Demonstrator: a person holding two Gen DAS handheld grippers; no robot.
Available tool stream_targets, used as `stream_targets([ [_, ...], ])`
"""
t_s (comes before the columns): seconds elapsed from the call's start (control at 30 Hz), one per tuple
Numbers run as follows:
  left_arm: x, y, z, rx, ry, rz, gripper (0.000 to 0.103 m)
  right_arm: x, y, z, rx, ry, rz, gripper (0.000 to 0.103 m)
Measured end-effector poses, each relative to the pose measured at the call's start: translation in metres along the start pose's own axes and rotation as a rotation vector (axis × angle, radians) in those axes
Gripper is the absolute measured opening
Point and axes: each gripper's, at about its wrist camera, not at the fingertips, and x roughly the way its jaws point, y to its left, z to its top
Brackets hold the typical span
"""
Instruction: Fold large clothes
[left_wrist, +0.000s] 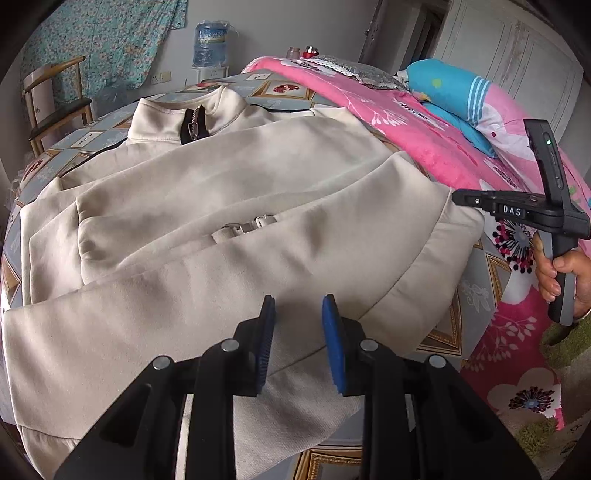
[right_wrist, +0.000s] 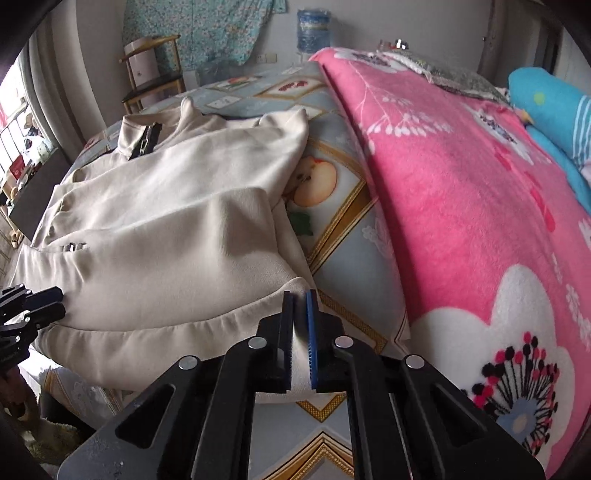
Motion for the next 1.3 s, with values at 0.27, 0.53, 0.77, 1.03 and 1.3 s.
stream_targets([
  [0.27, 0.002, -0.002, 0.000, 0.015, -0.005, 0.017, 0.026, 0.021, -0.006, -0.001, 0.050, 0.029, -0.062, 0.012],
  [0.53, 0.002, 0.001, 0.000, -0.001, -0.007, -0.004, 0.026, -0.043, 0.026, 0.004, -0.010, -0.078, 0.108, 0.044],
  [0.77, 0.002, 0.002, 0.002, 0.001, 0.001, -0.016, 0.026, 0.011, 0.037, -0.027, 0.038, 0.108, 0.123, 0.044],
  [1.03, -0.030, 0.011, -0.001, -0.035, -0.007, -0.036, 0.026, -0.037, 0.094, -0.013, -0.124, -0.011, 0.284, 0.051],
  [1.3, -0.019, 0.031, -0.014, -0.131, 0.053, 0.023, 0.026, 0.000, 0.148, -0.035, -0.306, 0.073, 0.231, 0.052],
])
